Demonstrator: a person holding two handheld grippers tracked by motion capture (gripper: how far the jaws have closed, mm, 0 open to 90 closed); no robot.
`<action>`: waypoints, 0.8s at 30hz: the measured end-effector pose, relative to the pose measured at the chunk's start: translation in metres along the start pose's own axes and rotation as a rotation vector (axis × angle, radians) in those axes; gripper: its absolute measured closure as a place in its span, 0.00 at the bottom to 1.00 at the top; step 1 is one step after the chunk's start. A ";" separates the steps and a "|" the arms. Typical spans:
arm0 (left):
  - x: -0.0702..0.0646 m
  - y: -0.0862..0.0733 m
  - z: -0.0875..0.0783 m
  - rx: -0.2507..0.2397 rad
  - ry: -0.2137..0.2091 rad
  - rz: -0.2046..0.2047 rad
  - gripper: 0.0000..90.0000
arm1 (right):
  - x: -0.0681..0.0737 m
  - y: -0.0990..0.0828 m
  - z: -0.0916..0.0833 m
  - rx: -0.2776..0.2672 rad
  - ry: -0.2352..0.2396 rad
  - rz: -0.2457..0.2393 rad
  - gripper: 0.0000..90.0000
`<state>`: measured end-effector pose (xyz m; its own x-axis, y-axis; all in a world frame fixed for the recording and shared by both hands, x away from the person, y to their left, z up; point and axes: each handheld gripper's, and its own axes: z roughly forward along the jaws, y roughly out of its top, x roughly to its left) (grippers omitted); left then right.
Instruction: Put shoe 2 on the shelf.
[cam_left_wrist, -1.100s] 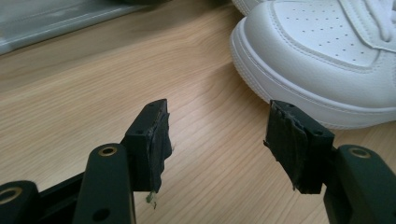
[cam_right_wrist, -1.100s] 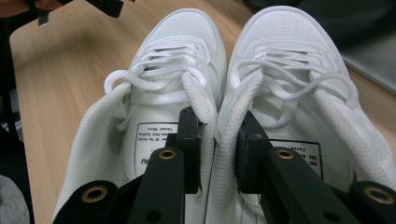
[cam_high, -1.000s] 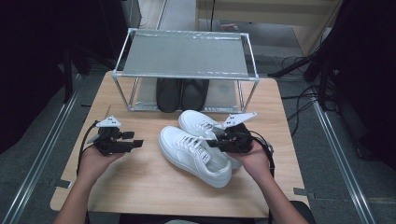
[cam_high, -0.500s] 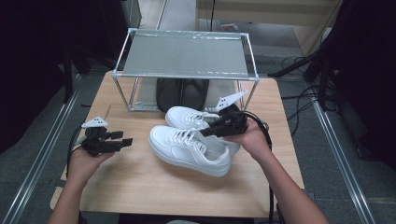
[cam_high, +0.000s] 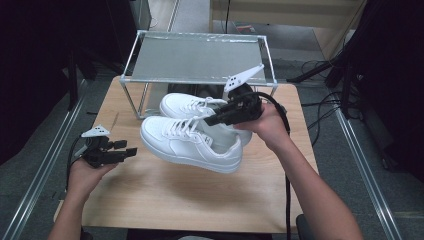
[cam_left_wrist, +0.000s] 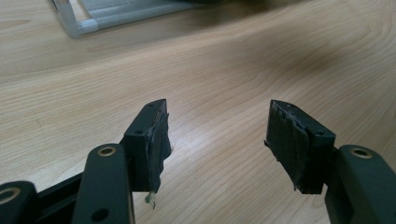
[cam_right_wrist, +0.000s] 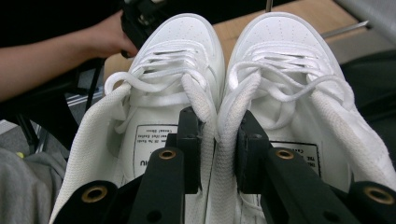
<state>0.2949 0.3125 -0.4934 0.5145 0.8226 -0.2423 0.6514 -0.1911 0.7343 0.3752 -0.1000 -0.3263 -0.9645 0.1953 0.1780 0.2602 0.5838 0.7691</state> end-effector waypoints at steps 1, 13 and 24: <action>0.000 0.000 0.001 0.000 -0.001 0.000 0.44 | 0.002 0.006 -0.002 -0.003 0.000 -0.003 0.85; 0.001 -0.001 -0.001 -0.004 0.004 -0.008 0.44 | 0.016 0.072 -0.019 -0.078 -0.058 -0.031 0.85; 0.000 -0.001 0.002 0.009 -0.009 0.014 0.44 | -0.020 0.115 -0.021 -0.119 -0.191 0.096 0.85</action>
<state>0.2953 0.3119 -0.4956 0.5286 0.8150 -0.2375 0.6490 -0.2076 0.7319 0.4232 -0.0531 -0.2291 -0.9063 0.3976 0.1432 0.3322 0.4609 0.8230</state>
